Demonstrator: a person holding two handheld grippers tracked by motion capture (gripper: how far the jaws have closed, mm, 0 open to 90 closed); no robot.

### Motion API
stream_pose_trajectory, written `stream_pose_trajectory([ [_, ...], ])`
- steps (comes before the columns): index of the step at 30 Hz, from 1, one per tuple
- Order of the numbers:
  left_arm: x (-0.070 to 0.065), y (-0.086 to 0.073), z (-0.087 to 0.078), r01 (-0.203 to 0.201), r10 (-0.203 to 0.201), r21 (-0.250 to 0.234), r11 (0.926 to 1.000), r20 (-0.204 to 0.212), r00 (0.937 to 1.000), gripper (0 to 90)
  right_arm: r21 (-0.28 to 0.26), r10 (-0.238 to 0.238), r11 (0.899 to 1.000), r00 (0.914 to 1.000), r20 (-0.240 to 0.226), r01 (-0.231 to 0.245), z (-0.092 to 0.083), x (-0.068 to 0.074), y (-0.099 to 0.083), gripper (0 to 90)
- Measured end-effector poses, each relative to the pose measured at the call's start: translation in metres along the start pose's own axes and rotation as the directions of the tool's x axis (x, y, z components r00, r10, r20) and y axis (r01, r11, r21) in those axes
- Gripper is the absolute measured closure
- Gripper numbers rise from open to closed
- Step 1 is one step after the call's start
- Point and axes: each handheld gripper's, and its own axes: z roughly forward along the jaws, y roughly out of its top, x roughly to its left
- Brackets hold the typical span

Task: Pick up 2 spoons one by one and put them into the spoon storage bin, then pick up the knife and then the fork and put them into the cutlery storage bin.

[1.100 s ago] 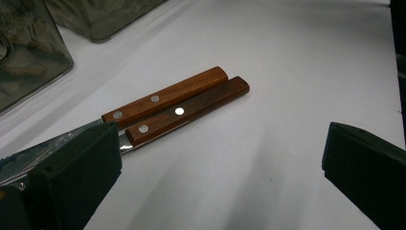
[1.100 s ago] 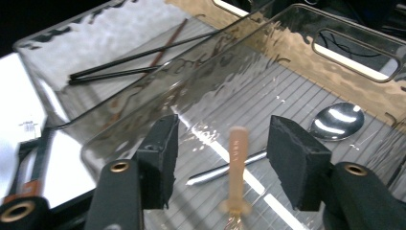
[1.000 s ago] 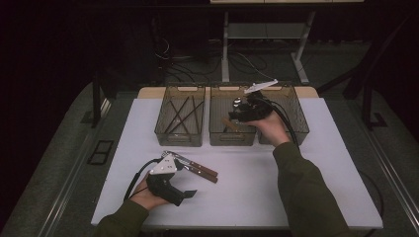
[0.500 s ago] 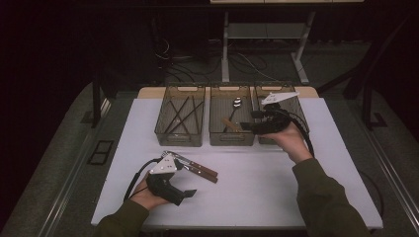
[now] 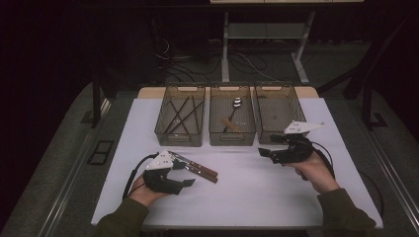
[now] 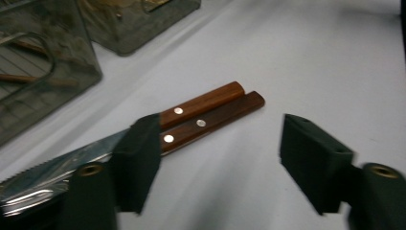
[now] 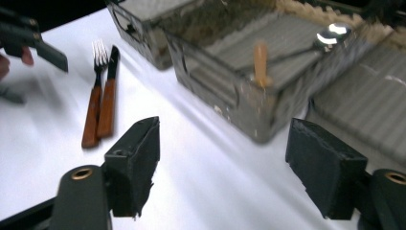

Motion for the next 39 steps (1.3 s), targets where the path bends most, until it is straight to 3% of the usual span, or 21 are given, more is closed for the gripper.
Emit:
stream_pose_trajectory([
  [7,0.009,0.007,0.003,-0.018,0.020,0.033,0.9993,-0.042,0.9989,72.0,-0.013,0.010,1.000,0.9994,0.033,-0.010,-0.015,0.002,-0.040,20.3],
  [12,0.014,0.010,0.007,-0.021,0.024,0.053,0.9984,-0.054,0.9983,87.7,-0.010,0.012,1.000,0.9987,0.050,-0.012,-0.023,0.004,-0.062,19.5],
  [19,0.018,0.016,0.020,-0.036,0.040,0.083,0.9959,-0.052,0.9978,89.0,0.001,0.010,1.000,0.9983,0.058,-0.010,-0.029,0.008,-0.076,19.4],
  [22,0.022,0.017,0.024,-0.042,0.050,0.106,0.9935,-0.072,0.9961,89.0,0.006,0.003,1.000,0.9982,0.059,-0.004,-0.029,0.010,-0.078,19.4],
  [34,0.041,0.009,0.027,0.005,0.015,0.154,0.9881,-0.130,0.9914,89.1,0.006,0.000,1.000,0.9982,0.061,0.000,-0.029,0.011,-0.079,19.4],
  [39,0.044,0.007,0.031,0.003,0.021,0.181,0.9834,-0.127,0.9917,89.1,0.002,-0.002,1.000,0.9982,0.060,0.002,-0.029,0.011,-0.078,19.5],
])
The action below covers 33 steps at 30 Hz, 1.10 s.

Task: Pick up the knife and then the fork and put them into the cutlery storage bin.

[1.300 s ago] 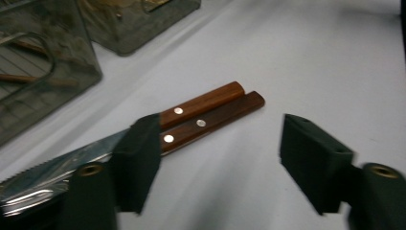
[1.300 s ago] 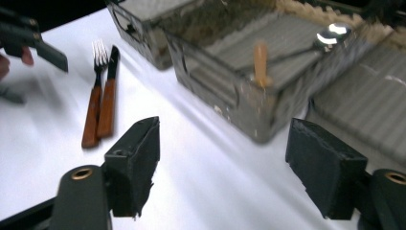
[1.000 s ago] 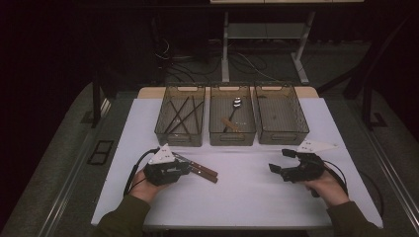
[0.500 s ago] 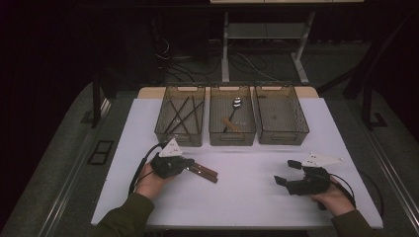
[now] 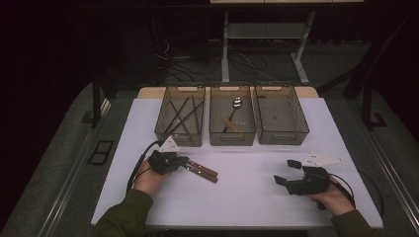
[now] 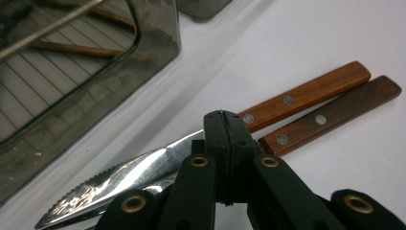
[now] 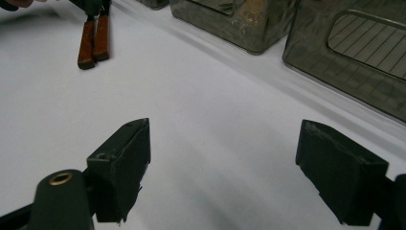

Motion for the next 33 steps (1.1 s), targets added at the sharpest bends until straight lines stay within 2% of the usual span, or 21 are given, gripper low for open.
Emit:
stream_pose_trajectory([
  [3,0.000,0.000,0.000,-0.007,0.007,0.007,1.0000,-0.003,1.0000,89.1,0.000,0.001,1.000,1.0000,0.000,-0.001,0.000,-0.001,0.000,19.4],
  [11,0.000,0.000,-0.003,0.006,-0.006,0.012,0.9999,0.013,0.9999,89.2,0.001,0.005,1.000,1.0000,-0.002,-0.005,0.000,0.001,-0.001,19.4],
  [22,-0.002,-0.004,-0.011,0.010,-0.011,0.017,0.9998,0.032,0.9994,89.2,0.015,-0.017,1.000,0.9999,0.000,0.017,0.002,0.005,-0.010,18.8],
  [24,-0.002,-0.004,-0.011,0.007,-0.007,0.019,0.9998,0.040,0.9992,89.2,0.015,-0.023,1.000,0.9997,-0.002,0.023,0.003,0.005,-0.009,18.8],
  [27,-0.001,-0.003,-0.009,-0.024,0.024,0.007,0.9997,0.022,0.9995,89.1,0.014,-0.028,1.000,0.9996,-0.002,0.028,0.003,0.005,-0.009,18.8],
  [33,-0.001,0.001,-0.002,-0.047,0.047,0.023,0.9986,0.007,0.9989,89.1,0.013,-0.029,0.999,0.9996,-0.004,0.029,0.004,0.006,-0.008,18.8],
])
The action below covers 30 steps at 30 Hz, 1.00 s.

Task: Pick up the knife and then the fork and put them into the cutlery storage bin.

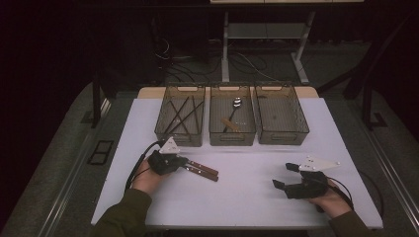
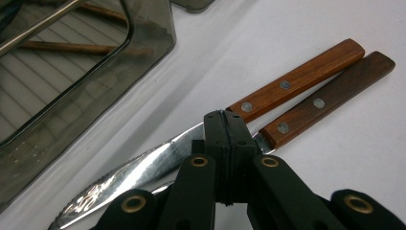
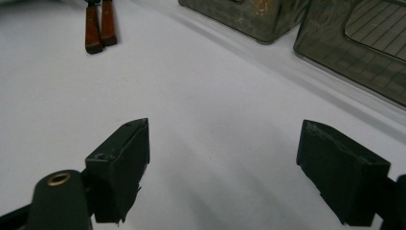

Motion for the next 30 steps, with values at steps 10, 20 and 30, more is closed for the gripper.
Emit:
stream_pose_trajectory([
  [10,0.000,0.003,0.001,-0.014,0.014,0.028,0.9995,0.000,0.9999,89.3,0.000,-0.004,1.000,1.0000,-0.003,0.004,0.000,0.000,0.000,18.8],
  [20,0.000,-0.002,-0.006,-0.004,0.000,0.053,0.9986,0.075,0.9972,89.3,-0.001,-0.006,1.000,1.0000,-0.006,0.006,0.001,0.000,0.000,18.8],
  [30,-0.004,-0.010,-0.013,-0.009,0.000,0.068,0.9976,0.131,0.9914,89.3,-0.009,-0.003,1.000,1.0000,-0.002,0.003,-0.001,0.000,0.001,18.8],
])
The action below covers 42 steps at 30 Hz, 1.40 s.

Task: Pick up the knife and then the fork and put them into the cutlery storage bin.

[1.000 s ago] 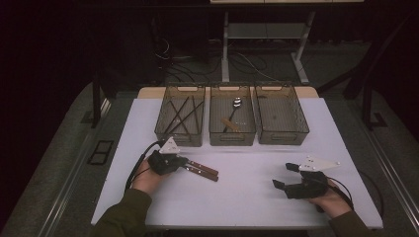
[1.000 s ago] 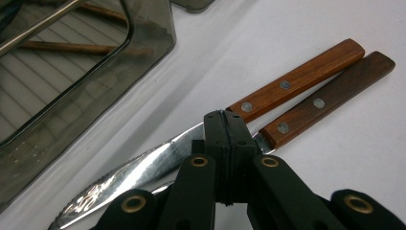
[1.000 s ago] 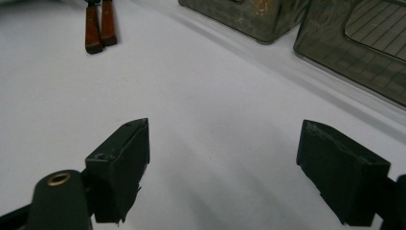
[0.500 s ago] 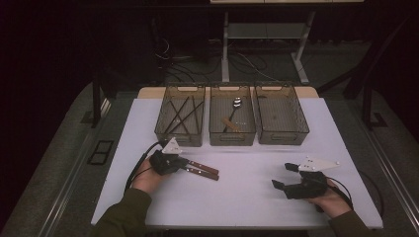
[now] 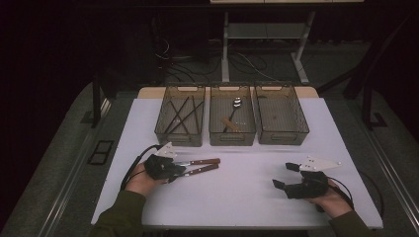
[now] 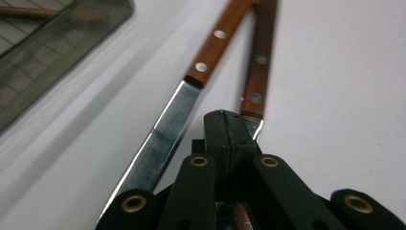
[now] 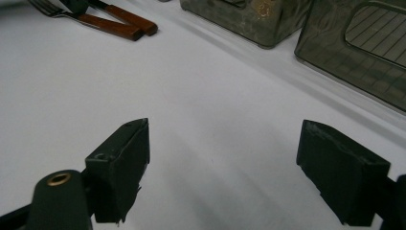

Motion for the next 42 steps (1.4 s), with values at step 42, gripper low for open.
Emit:
stream_pose_trajectory([
  [42,-0.020,0.022,0.020,-0.043,0.043,-0.002,0.9991,-0.026,0.9987,76.5,-0.001,0.000,1.000,1.0000,-0.008,0.000,0.000,0.000,0.001,18.8],
])
